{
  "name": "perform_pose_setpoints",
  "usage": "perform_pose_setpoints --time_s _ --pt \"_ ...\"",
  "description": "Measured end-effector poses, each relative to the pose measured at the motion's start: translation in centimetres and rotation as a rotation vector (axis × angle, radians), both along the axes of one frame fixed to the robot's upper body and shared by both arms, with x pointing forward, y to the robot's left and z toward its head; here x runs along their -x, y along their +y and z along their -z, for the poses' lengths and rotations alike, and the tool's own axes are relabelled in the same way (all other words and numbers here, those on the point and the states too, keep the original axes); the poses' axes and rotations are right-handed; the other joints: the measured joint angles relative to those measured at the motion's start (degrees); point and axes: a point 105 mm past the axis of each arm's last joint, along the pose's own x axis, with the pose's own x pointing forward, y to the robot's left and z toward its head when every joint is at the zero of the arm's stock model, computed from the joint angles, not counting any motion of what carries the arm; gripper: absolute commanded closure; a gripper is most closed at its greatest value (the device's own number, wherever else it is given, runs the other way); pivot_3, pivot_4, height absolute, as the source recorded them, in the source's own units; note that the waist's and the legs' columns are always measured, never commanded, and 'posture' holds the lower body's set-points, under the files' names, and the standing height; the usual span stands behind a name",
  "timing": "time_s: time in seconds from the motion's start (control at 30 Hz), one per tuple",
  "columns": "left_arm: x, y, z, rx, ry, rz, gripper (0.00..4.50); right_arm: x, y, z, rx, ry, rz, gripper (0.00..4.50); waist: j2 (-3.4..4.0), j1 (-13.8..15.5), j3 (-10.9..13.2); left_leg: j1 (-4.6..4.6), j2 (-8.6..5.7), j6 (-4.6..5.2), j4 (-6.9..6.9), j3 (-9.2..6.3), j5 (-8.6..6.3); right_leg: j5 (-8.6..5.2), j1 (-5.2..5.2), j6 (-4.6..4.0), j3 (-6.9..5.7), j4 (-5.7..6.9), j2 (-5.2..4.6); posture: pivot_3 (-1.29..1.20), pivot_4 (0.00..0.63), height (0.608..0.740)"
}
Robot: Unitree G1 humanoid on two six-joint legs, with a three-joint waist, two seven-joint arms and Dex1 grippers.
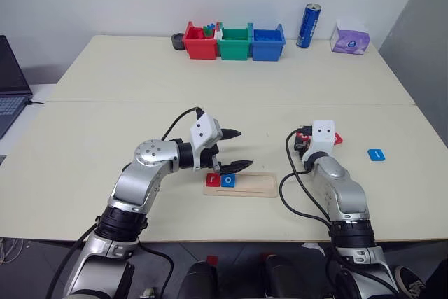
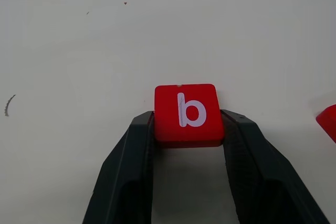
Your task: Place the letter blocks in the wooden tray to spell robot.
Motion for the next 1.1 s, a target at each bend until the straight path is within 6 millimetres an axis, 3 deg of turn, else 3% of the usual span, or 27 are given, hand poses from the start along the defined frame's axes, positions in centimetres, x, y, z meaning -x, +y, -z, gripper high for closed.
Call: perform_pose_setpoints --time_s 0.17,0.33,0.5,0.8,1.1 --pt "0.1 0.1 0.0 -0.003 0.000 -0.001 0.00 2.2 -0.7 0.1 0.035 0.034 -0.053 3.04 0.00 0.2 0.0 -0.05 0.01 0.00 -0.04 -0.03 0.00 -0.01 0.00 0.01 -0.03 -0.06 -0.02 0.00 0.150 0.740" --pt "1.5 0.6 0.8 -0.025 0.023 0.030 0.00 7.3 -1.4 0.3 0.045 0.143 -0.130 3.04 0.03 0.2 0.0 -0.05 0.04 0.01 -0.08 -0.05 -0.01 -0.03 0.00 0.03 -0.03 -0.09 -0.04 0.00 0.150 0.740" --pt "3.8 0.6 1.0 -0.046 0.056 0.135 0.00 11.6 0.3 0.2 -0.004 0.256 -0.223 3.04 0.02 0.1 0.0 0.03 0.03 0.00 -0.07 -0.03 0.00 -0.04 0.02 0.03 -0.01 -0.04 0.03 0.00 0.150 0.740" --pt "4.6 0.8 1.2 -0.069 0.073 0.178 0.00 13.3 2.2 0.0 -0.036 0.328 -0.233 3.04 0.03 0.0 0.0 0.04 0.03 0.00 -0.06 -0.04 0.00 -0.19 0.02 0.30 0.01 -0.09 0.08 0.00 0.150 0.740" --pt "4.8 0.7 1.0 -0.072 0.069 0.185 0.00 13.4 0.6 0.1 0.016 0.333 -0.109 3.04 0.01 0.1 0.0 0.02 -0.01 0.00 -0.06 -0.02 0.00 -0.20 0.02 0.31 0.01 -0.12 0.03 0.00 0.150 0.740"
